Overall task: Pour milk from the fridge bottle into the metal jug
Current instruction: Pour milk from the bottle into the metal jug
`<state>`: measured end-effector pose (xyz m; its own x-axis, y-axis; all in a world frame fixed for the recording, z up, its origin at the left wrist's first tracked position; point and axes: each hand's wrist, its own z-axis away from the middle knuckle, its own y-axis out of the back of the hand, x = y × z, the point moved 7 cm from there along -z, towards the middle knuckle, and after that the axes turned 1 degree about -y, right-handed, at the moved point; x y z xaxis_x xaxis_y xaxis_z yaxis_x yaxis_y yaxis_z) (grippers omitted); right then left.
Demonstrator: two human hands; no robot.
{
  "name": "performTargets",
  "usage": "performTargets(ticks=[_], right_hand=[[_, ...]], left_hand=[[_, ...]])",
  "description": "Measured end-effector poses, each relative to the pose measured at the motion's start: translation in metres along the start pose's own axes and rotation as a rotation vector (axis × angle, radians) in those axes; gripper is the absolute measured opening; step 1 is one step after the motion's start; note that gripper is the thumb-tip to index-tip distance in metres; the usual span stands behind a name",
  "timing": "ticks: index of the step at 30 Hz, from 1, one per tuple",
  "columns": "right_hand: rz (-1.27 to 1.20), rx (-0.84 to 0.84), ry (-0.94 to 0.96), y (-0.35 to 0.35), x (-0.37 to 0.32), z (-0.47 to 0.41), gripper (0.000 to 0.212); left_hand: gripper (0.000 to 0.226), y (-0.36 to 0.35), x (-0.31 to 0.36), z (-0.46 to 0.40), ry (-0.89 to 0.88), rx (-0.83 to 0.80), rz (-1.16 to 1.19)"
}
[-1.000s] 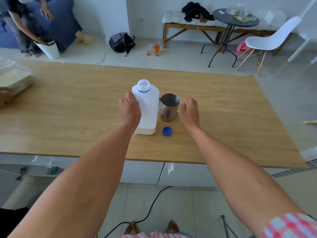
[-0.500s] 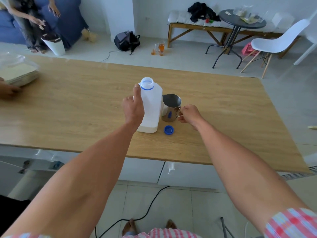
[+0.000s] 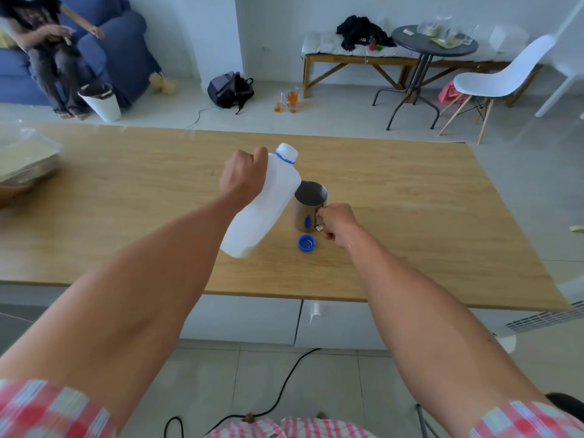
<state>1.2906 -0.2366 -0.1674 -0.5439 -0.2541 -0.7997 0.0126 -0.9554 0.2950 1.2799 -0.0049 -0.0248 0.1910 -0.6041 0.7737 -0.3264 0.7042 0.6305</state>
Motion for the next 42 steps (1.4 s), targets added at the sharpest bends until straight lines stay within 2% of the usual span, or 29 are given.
performTargets(ticks=[5, 12, 22, 29, 42], right_hand=[[-0.032, 0.018, -0.014, 0.003, 0.002, 0.004, 0.021], [-0.036, 0.03, 0.002, 0.005, 0.002, 0.006, 0.022], [-0.022, 0.044, 0.029, 0.007, 0.003, 0.004, 0.017], [-0.023, 0.045, 0.031, 0.008, 0.002, 0.005, 0.024], [-0.009, 0.03, 0.023, 0.006, 0.002, 0.005, 0.023]], left_hand=[[0.037, -0.015, 0.011, -0.008, -0.037, -0.131, -0.236], [0.04, -0.036, 0.008, -0.014, -0.055, -0.21, -0.43], [0.043, -0.061, -0.003, -0.011, -0.059, -0.272, -0.572], [0.037, -0.066, 0.001, -0.008, -0.088, -0.295, -0.629], [0.023, -0.07, 0.024, 0.005, -0.321, -0.381, -0.92]])
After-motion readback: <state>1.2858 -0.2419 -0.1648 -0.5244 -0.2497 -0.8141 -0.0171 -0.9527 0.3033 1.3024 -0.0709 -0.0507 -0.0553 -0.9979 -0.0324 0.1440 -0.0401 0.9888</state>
